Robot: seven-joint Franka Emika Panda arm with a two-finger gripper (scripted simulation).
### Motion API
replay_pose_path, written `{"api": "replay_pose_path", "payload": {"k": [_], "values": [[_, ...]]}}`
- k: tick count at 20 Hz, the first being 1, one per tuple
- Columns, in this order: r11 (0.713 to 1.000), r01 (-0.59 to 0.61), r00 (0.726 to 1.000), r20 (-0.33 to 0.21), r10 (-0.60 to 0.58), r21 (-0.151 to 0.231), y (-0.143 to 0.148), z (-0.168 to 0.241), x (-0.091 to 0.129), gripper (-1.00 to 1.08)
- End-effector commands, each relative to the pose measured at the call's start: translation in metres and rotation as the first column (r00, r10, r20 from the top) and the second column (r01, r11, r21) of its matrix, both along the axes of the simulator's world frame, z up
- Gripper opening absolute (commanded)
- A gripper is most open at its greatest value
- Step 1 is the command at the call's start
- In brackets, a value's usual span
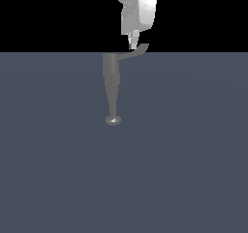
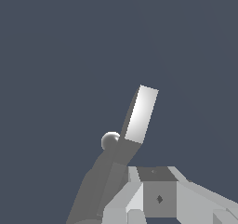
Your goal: Turn on the faucet by rotating a designated handle.
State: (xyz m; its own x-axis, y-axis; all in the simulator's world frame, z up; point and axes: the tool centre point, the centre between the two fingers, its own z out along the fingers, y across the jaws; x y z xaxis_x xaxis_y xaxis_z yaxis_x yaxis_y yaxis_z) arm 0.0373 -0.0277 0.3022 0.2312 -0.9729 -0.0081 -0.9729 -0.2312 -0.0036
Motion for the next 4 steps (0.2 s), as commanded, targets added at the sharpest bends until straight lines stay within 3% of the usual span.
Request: {"api": "replay_pose_path", "payload": {"k": [1,4], "values": [[0.999,0.043,0.999,-0.001,-0.043,-0.008,-0.0314,-0.0024,0.0047,-1.00],[0.999,0.045,0.999,-0.002,-0.045,-0.009,-0.0355,-0.0025,0.0090,-1.00]]}}
